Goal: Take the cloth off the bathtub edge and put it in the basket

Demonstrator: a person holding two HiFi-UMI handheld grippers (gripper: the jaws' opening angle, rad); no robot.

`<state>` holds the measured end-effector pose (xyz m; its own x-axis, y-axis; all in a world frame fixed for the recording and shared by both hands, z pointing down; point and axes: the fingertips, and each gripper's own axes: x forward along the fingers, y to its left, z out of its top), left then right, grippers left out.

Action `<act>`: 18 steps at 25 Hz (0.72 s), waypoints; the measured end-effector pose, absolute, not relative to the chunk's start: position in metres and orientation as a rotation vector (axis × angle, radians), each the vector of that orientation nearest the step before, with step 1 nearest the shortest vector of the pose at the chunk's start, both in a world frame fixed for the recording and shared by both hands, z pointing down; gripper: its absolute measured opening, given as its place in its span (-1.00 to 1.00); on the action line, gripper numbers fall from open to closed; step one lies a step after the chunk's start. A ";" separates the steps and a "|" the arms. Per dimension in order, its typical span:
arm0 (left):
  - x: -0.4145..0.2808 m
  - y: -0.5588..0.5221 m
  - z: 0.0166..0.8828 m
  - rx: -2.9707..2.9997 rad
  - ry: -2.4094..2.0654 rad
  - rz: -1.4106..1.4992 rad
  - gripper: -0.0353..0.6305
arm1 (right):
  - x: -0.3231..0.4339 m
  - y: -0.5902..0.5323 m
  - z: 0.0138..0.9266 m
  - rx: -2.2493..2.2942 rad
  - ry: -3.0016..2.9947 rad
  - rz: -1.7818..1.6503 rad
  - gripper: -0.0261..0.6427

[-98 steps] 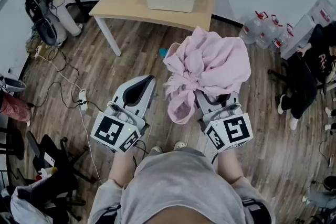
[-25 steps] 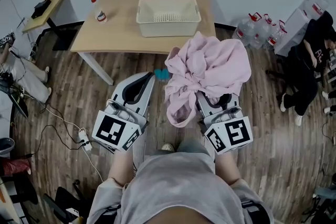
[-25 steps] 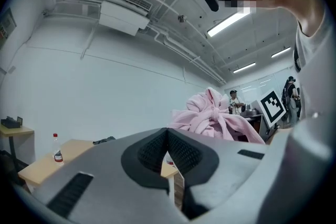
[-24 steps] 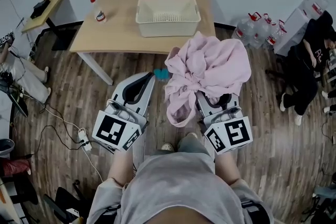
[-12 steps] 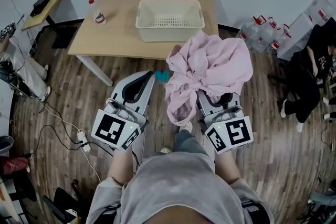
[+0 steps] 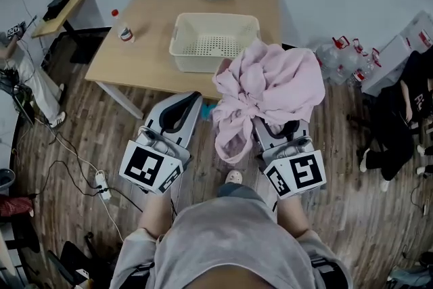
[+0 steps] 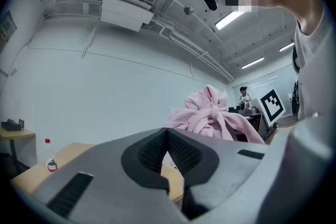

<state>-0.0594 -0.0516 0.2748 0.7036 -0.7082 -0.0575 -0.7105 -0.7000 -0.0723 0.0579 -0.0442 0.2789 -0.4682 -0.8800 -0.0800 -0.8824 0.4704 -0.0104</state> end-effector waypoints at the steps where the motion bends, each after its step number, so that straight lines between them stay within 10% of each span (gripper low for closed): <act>1: -0.061 -0.050 0.277 -2.810 1.181 0.041 -0.88 | 0.058 -0.044 0.281 -1.573 2.627 0.053 -0.17; 18: 0.006 -0.133 0.273 -2.747 1.321 0.018 -0.88 | 0.127 -0.142 0.280 -1.444 2.682 0.016 -0.17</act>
<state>0.0060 -0.1334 0.2725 0.6250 -0.7790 -0.0509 -0.7801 -0.6208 -0.0784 0.1269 -0.1418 0.2804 -0.5471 -0.8323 -0.0892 -0.8333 0.5517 -0.0363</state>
